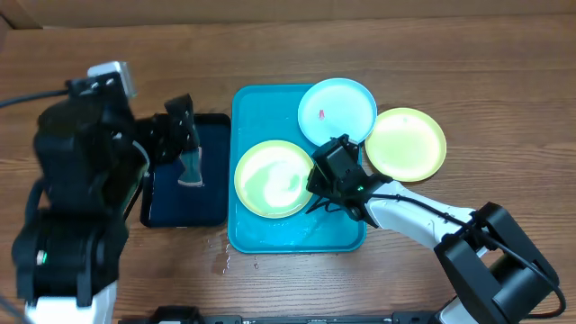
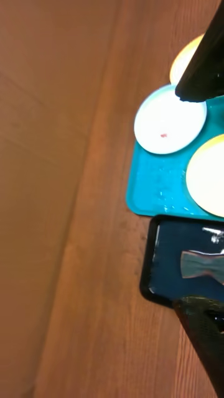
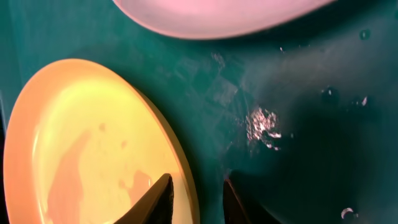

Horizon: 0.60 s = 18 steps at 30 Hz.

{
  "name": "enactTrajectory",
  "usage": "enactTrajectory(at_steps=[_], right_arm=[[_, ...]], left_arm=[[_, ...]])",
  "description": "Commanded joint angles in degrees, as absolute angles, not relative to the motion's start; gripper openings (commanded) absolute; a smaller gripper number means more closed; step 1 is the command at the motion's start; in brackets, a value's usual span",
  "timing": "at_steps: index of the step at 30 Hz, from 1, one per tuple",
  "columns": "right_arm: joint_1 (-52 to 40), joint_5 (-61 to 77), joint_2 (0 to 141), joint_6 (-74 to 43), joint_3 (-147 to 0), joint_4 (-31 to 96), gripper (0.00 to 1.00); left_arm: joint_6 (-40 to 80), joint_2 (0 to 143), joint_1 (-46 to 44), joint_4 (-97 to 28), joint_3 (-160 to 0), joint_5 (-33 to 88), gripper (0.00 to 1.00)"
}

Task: Clean dirty plates on tray and stack at the side
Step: 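Lift the scrubbed yellow plate off the blue tray with right gripper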

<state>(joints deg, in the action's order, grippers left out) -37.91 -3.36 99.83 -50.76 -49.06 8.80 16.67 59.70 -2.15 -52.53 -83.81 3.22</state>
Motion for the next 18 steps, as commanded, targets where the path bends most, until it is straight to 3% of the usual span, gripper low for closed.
enactTrajectory(at_steps=[1, 6, 12, 18], right_arm=[[-37.91, -5.08, 101.82, -49.52, -49.78, 5.93, 0.28], [-38.20, -5.08, 102.91, -47.44, -49.78, 3.90, 0.25], [-38.20, -5.08, 102.91, -47.48, -49.78, 4.38, 0.05], [-38.17, -4.75, 101.75, -45.56, -50.59, 5.37, 0.04]], left_arm=[[16.99, 55.68, -2.15, -54.08, -84.55, 3.95, 1.00], [16.86, 52.49, -2.15, -56.05, -84.55, 3.86, 1.00], [16.73, 52.38, -2.15, -60.71, -84.49, 3.86, 1.00], [16.73, 54.00, -2.15, -62.81, -84.49, 3.88, 1.00]])
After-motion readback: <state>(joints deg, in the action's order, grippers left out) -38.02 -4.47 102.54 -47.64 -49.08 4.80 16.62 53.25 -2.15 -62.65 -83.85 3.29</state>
